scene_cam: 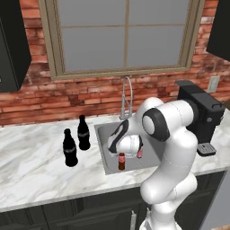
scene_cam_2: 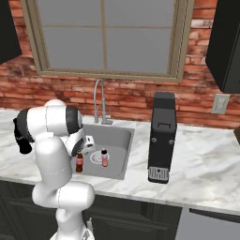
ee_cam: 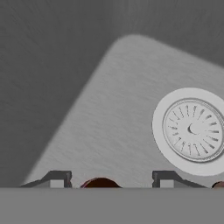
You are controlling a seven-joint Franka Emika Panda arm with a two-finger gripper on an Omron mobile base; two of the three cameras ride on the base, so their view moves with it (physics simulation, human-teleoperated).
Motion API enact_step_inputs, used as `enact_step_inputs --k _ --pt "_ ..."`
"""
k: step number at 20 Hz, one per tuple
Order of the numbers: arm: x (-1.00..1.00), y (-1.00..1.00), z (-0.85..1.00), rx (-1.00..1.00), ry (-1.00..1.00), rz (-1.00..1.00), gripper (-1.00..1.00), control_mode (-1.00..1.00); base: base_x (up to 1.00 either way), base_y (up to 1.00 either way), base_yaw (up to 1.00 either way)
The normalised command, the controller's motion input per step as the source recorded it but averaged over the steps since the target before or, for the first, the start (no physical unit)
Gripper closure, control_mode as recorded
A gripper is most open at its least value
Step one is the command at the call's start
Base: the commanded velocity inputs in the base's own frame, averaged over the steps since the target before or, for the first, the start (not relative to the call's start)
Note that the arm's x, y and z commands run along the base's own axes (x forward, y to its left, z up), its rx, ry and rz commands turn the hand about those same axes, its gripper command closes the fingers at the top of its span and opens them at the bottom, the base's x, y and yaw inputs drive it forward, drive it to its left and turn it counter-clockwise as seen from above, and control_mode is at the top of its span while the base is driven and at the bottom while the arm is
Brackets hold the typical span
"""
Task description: Place the large bottle from the dining counter next to the other large bottle outside the sink, and place the small bottle from the dining counter next to the other small bottle inside the sink.
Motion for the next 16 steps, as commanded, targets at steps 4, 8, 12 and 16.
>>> enact_step_inputs --k 4,8,12,16 --pt "-0.44 0.14 -0.41 0.0 -0.02 0.03 -1.0 -1.0 0.0 0.0 0.0" --pt "-0.46 0.17 -0.43 0.0 -0.02 0.02 -1.0 -1.0 0.0 0.0 0.0" --pt "-0.56 0.17 -0.41 0.0 -0.03 0.02 -1.0 -1.0 0.0 0.0 0.0" --pt "-0.95 0.18 -0.44 0.0 -0.05 0.01 -1.0 -1.0 0.0 0.0 0.0"
